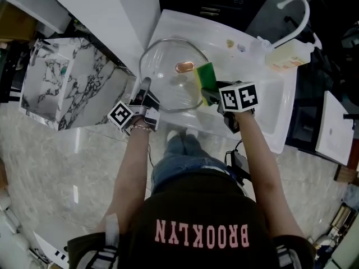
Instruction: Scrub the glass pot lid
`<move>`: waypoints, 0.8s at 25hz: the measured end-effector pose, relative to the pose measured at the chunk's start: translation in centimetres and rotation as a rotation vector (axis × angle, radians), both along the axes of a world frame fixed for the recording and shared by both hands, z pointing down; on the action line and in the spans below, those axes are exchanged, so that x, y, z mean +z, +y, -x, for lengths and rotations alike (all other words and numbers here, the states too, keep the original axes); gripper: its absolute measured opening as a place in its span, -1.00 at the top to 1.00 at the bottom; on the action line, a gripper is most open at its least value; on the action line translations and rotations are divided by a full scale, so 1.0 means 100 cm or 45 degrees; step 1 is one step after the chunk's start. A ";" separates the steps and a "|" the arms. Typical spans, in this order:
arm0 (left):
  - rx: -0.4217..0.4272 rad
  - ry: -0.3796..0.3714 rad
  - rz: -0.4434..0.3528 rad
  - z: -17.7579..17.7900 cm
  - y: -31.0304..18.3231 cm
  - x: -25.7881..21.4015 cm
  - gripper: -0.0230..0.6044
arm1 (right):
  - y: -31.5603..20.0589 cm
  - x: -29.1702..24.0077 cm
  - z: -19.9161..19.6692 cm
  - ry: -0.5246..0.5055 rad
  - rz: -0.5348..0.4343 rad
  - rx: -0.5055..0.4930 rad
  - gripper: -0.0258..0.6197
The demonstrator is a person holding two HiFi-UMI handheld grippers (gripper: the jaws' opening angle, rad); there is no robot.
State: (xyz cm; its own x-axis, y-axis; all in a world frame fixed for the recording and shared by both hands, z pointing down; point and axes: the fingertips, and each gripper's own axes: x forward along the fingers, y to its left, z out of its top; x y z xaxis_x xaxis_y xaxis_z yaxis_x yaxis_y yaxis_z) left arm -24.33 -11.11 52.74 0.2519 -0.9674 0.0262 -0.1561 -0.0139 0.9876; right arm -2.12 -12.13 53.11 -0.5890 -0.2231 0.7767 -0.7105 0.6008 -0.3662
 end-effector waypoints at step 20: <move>-0.027 -0.292 -0.196 -0.038 0.008 -0.071 0.82 | 0.068 -0.041 0.103 -0.056 0.072 -0.136 0.06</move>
